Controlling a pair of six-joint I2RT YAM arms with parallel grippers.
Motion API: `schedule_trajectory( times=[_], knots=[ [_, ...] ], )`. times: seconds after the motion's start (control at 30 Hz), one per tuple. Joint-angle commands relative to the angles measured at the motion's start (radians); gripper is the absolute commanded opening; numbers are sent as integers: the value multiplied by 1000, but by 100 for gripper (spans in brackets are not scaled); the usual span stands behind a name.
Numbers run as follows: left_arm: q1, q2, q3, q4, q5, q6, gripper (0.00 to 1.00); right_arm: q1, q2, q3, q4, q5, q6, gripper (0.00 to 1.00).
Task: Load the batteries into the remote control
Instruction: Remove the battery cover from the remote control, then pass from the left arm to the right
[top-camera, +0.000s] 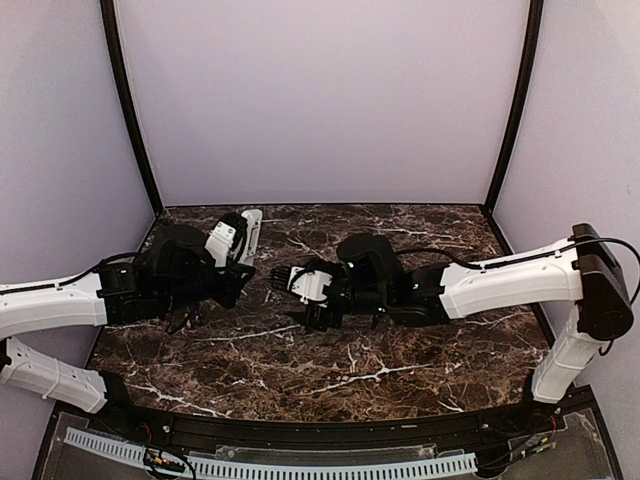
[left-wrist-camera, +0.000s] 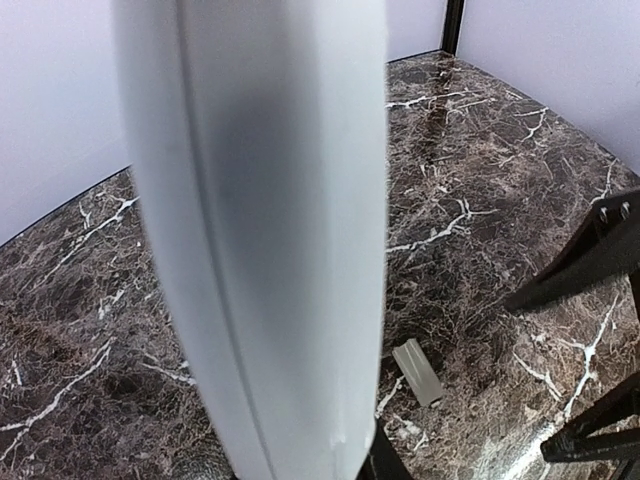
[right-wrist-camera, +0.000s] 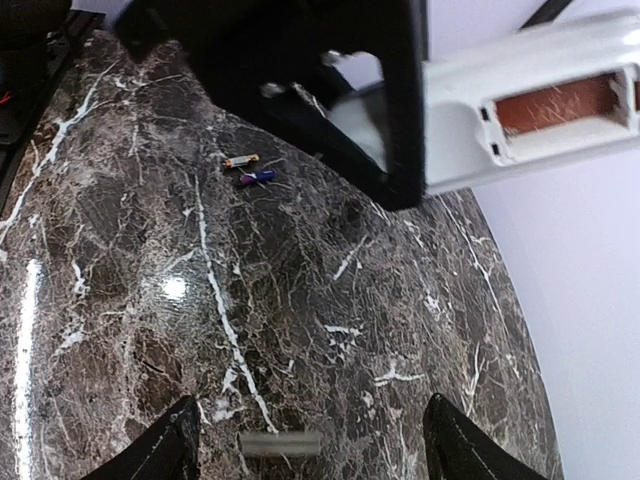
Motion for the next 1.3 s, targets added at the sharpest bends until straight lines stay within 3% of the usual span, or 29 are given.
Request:
schedule_trajectory(
  times=[0.0, 0.2, 0.4, 0.53, 0.87, 1.13, 1.27],
  knots=[
    [-3, -24, 21, 29, 37, -29, 0, -30, -76, -12, 6, 13, 124, 74],
    [-3, -93, -31, 137, 134, -57, 0, -60, -121, 63, -43, -25, 306, 77],
    [-3, -213, -128, 311, 200, -92, 0, -60, -43, 328, -198, -105, 693, 74],
    [-3, -232, -138, 341, 189, -97, 0, -29, -13, 378, -78, -104, 832, 72],
    [-3, -245, -119, 321, 205, -106, 0, 65, 120, 562, -99, -4, 752, 73],
    [-3, -249, -125, 328, 222, -102, 0, 71, 171, 598, -88, 167, 782, 62],
    [-3, -250, -128, 321, 218, -96, 0, 72, 213, 664, -106, 211, 774, 61]
  ],
)
